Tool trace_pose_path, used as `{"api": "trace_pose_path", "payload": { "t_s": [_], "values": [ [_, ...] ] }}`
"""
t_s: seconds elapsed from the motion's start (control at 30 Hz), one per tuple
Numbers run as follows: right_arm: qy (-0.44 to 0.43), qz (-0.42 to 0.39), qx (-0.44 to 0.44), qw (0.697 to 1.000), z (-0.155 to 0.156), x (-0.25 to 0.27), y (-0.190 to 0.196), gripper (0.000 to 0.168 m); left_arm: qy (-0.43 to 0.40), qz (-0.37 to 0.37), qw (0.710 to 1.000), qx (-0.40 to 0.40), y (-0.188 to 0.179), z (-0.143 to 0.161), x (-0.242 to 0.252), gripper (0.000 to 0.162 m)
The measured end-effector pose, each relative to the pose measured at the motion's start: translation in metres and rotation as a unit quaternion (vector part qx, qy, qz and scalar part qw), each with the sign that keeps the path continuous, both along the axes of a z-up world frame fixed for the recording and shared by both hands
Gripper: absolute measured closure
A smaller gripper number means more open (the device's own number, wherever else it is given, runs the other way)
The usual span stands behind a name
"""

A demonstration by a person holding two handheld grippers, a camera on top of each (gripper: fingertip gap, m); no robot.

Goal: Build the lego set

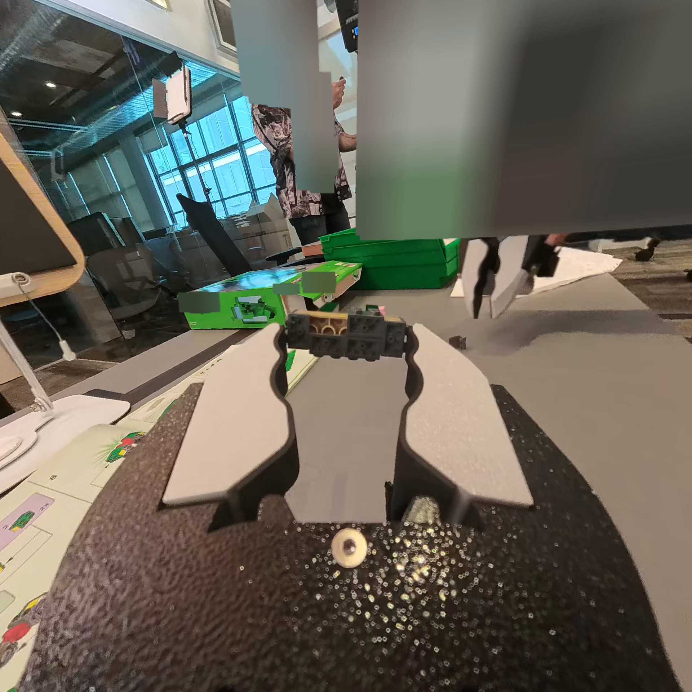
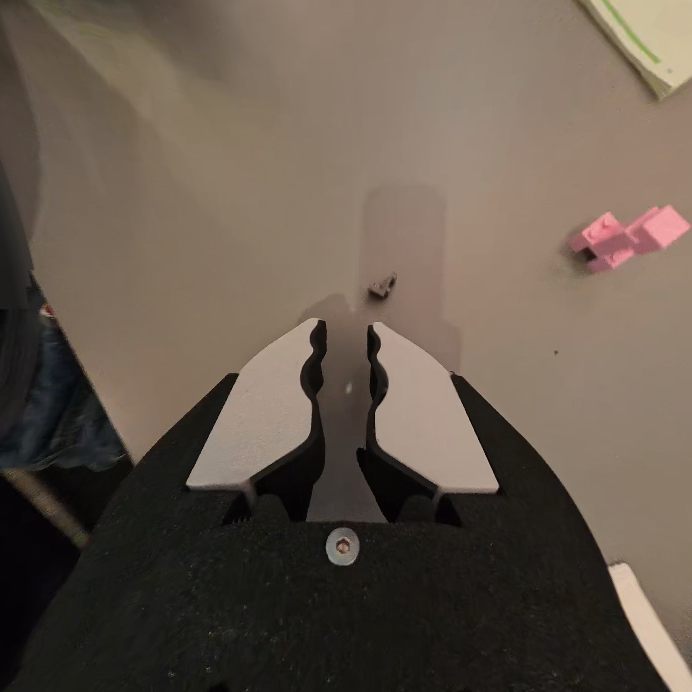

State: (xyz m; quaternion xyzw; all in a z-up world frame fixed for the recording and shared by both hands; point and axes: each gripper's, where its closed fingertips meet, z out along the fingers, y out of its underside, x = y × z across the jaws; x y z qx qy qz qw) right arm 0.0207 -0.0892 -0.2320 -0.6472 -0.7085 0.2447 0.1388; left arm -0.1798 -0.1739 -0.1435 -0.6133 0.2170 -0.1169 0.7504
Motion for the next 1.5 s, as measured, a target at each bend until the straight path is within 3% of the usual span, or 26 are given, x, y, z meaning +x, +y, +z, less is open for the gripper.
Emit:
{"api": "trace_pose_path", "payload": {
  "t_s": [0.1, 0.27, 0.37, 0.53, 0.7, 0.83, 0.93, 1.07, 1.2, 1.33, 1.5],
  "values": [
    [0.043, -0.004, 0.044, 0.998, -0.013, 0.007, 0.001, 0.146, 0.010, 0.008, 1.000, 0.002, 0.001, -0.001, 0.000, 0.101],
    [0.129, 0.049, 0.054, 0.989, -0.014, -0.006, 0.004, 0.124, 0.018, 0.022, 1.000, -0.002, 0.004, -0.003, -0.003, 0.101],
    [0.160, 0.083, 0.037, 0.983, -0.013, -0.017, 0.008, 0.128, 0.024, 0.031, 0.999, -0.004, 0.005, -0.004, -0.004, 0.101],
    [0.130, 0.135, 0.041, 0.981, -0.028, -0.028, 0.010, 0.135, 0.043, 0.040, 0.998, -0.005, 0.006, -0.006, -0.002, 0.101],
    [0.115, 0.125, 0.008, 0.986, -0.028, -0.034, 0.011, 0.150, 0.053, 0.033, 0.998, -0.004, 0.005, -0.007, 0.003, 0.101],
    [0.031, 0.059, 0.021, 0.998, -0.028, -0.035, 0.026, 0.150, 0.047, 0.023, 0.999, -0.001, 0.003, -0.006, 0.005, 0.101],
    [-0.111, -0.030, 0.014, 0.993, -0.029, -0.026, 0.038, 0.150, 0.044, 0.012, 0.999, 0.002, 0.001, -0.005, 0.008, 0.101],
    [-0.262, -0.140, 0.031, 0.954, -0.028, -0.023, 0.051, 0.150, 0.046, 0.000, 0.999, 0.011, -0.005, -0.002, 0.012, 0.101],
    [-0.374, -0.166, 0.039, 0.912, -0.031, -0.028, 0.050, 0.150, 0.050, -0.007, 0.999, 0.019, -0.009, 0.000, 0.014, 0.101],
    [-0.439, -0.163, 0.039, 0.883, -0.030, -0.029, 0.050, 0.150, 0.051, -0.009, 0.998, 0.022, -0.009, 0.001, 0.015, 0.101],
    [-0.424, -0.162, 0.023, 0.891, -0.026, -0.033, 0.047, 0.123, 0.051, -0.013, 0.998, 0.025, -0.011, 0.001, 0.015, 0.101]
  ]
}}
